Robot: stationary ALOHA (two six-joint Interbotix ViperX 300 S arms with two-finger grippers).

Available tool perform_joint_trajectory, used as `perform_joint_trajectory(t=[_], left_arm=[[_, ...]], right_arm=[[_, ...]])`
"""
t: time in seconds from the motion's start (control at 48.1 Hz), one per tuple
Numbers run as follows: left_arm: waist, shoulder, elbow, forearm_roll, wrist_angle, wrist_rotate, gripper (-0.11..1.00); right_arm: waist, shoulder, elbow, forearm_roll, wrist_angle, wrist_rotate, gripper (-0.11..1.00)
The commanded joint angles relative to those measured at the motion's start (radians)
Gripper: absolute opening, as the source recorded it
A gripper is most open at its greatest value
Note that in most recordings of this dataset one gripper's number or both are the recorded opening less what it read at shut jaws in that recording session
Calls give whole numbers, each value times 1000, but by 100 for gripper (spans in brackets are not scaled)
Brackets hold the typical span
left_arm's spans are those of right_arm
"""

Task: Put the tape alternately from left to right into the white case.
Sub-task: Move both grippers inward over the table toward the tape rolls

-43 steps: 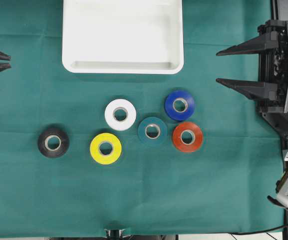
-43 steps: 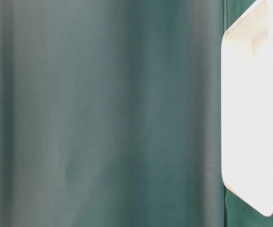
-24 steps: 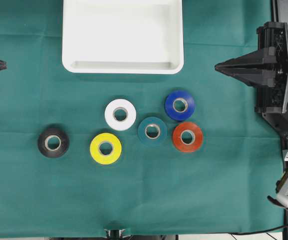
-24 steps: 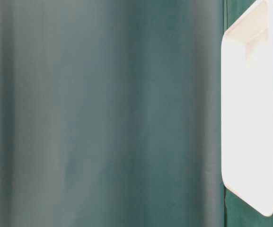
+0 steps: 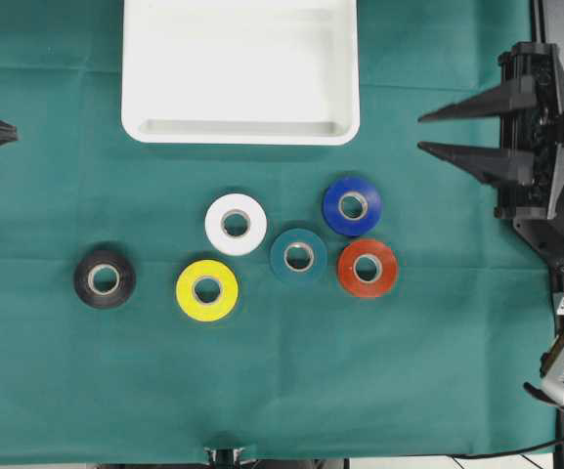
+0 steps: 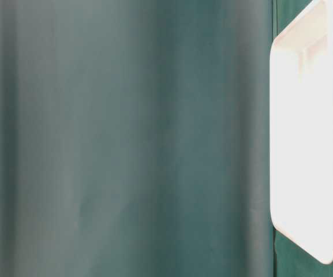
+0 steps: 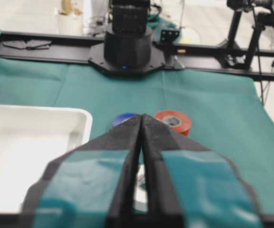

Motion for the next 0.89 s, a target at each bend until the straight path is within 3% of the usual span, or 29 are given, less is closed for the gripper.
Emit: perform_joint_trajectory(t=[0.0, 0.187, 0.291, 0.873], left_arm=[[-6, 9, -23, -3, -3, 5, 15], [-6, 8, -6, -3, -3, 3, 66], [-6, 11, -3, -3, -2, 2, 92], [-6, 245, -72, -3, 14, -6, 93]], right_arm=[[-3, 8, -11, 0, -11, 2, 23], [-11, 8, -11, 0, -11, 2, 77], [-15, 9, -11, 0, -6, 2, 82], [-15, 222, -63, 0, 20, 64, 81]])
